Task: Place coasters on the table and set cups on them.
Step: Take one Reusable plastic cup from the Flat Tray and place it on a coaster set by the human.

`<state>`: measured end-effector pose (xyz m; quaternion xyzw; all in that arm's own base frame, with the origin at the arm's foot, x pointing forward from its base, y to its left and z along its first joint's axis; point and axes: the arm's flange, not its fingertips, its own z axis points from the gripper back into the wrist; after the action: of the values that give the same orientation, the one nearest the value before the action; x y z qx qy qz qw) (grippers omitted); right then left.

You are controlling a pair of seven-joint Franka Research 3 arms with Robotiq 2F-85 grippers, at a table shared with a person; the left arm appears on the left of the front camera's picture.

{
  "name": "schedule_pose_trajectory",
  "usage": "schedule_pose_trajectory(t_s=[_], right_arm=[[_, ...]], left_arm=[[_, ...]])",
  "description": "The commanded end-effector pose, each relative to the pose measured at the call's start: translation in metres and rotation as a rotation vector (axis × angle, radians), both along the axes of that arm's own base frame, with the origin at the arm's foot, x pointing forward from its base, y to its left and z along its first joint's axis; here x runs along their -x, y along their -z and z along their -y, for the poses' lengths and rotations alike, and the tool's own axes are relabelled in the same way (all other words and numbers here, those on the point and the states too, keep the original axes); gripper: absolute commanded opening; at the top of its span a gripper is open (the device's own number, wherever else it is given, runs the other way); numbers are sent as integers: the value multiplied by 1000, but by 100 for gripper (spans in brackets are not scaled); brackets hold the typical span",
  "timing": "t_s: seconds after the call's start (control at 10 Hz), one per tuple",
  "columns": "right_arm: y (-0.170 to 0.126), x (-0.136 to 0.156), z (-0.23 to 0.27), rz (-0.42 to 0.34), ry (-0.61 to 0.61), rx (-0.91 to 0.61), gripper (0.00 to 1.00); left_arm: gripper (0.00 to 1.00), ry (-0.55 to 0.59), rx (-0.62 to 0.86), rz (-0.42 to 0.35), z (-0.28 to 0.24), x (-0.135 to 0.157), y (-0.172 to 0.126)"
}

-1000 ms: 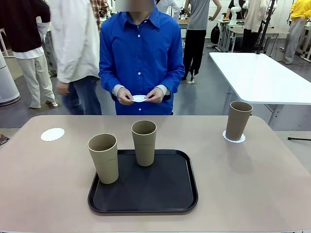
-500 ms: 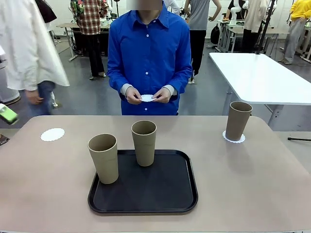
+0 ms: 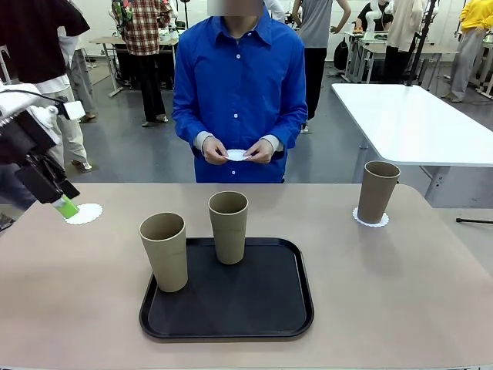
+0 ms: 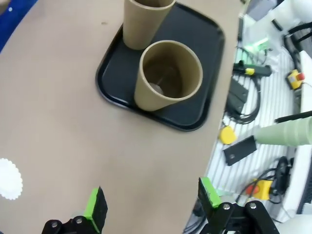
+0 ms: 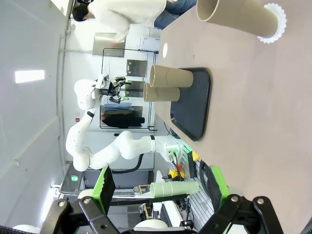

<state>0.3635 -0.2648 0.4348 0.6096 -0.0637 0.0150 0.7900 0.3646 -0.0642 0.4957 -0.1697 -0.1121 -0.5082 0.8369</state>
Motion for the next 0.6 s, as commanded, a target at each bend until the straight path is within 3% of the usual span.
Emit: schedule_pose_trajectory(t_s=[0.0,0.2,0.3,0.5], right_arm=[[0,-1,0,-11,5,3,100],[0,-1,0,-11,5,3,100],[0,-1,0,-11,5,3,100],[0,-1,0,-11,5,3,100]], left_arm=[[100,-16,-112,80,14,-6,19],[100,-5,-153,61,19,-10,33],[100,-8,-181,104,14,-8,36],[100,17,-115,70,16,-8,25]])
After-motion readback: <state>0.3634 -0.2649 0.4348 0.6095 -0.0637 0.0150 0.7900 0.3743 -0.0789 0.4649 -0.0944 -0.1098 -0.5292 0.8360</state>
